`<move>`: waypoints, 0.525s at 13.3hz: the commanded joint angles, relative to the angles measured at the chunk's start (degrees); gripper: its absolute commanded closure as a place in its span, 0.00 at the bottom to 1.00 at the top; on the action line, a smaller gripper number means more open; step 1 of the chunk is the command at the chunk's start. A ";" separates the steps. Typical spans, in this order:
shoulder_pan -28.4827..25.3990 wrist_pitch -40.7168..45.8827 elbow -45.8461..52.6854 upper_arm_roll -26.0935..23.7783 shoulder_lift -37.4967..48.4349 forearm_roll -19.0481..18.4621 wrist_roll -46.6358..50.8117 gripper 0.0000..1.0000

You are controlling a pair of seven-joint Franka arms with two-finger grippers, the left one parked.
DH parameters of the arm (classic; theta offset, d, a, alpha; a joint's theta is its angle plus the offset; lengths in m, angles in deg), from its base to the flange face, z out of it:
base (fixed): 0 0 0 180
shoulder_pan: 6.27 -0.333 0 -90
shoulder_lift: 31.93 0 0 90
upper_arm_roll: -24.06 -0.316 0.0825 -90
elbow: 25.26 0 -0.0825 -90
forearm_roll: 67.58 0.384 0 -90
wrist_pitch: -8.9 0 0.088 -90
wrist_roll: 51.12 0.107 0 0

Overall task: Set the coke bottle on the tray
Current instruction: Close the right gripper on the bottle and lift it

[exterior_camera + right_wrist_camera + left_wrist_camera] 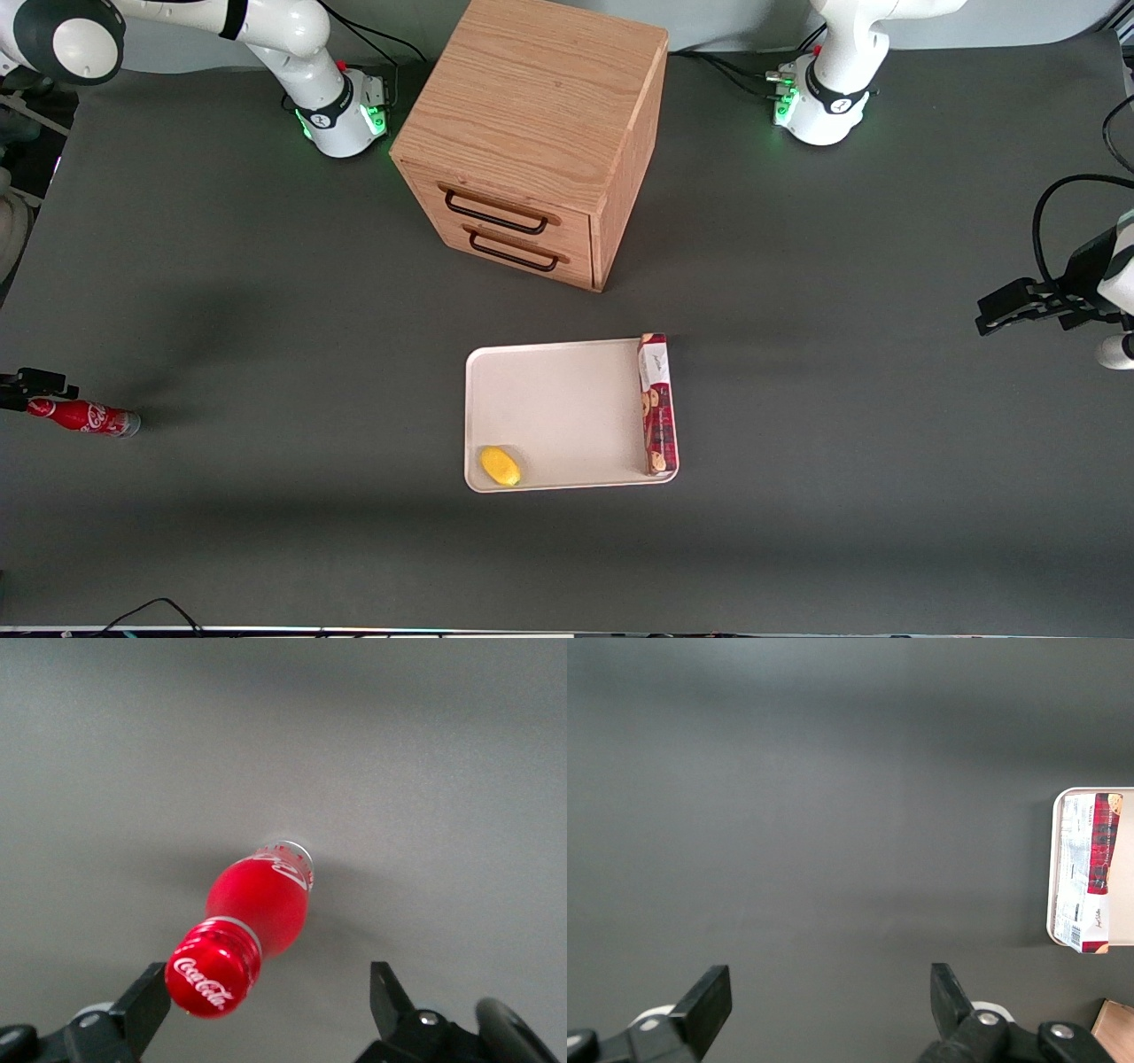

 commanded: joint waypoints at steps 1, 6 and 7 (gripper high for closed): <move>-0.49 0.25 2.23 0.06 -1.19 0.24 0.65 0.05; -1.72 0.25 3.46 0.41 -1.19 0.15 0.56 0.32; -1.72 0.25 3.54 0.41 -1.19 0.15 0.65 0.35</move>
